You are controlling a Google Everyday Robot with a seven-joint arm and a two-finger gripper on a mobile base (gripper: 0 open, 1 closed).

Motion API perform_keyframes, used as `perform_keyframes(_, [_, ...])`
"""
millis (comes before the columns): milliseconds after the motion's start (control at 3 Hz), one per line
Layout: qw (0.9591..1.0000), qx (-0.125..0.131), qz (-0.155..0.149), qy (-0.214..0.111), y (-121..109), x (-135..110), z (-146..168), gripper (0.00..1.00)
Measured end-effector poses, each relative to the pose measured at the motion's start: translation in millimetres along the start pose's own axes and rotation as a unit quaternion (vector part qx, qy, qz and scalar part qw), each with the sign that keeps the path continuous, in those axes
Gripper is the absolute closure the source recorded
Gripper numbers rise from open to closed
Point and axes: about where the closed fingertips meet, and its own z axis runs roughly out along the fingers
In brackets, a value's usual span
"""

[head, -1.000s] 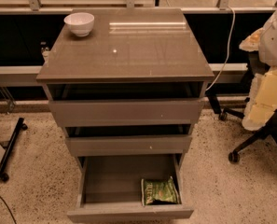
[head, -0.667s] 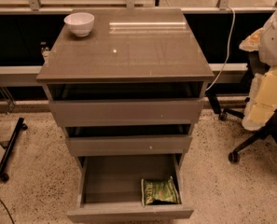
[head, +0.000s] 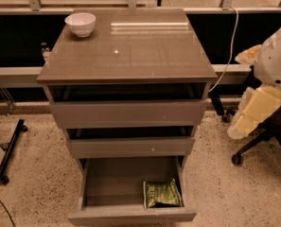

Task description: Pick green jalapeno chip bag from bottom drawer and place on counter

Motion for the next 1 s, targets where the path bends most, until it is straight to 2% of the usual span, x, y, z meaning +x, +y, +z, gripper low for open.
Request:
perform_keyframes(333, [0.9984, 0.001, 0.02, -0.053, 1.2, 3.2, 28.9, 0.0])
perform_keyframes(667, [0.9933, -0.012, 0.033, -0.11, 0.8, 8.2, 65.1, 0.0])
perform_keyframes(1000, [0.9933, -0.015, 0.039, -0.108, 1.6, 7.3, 72.9, 0.0])
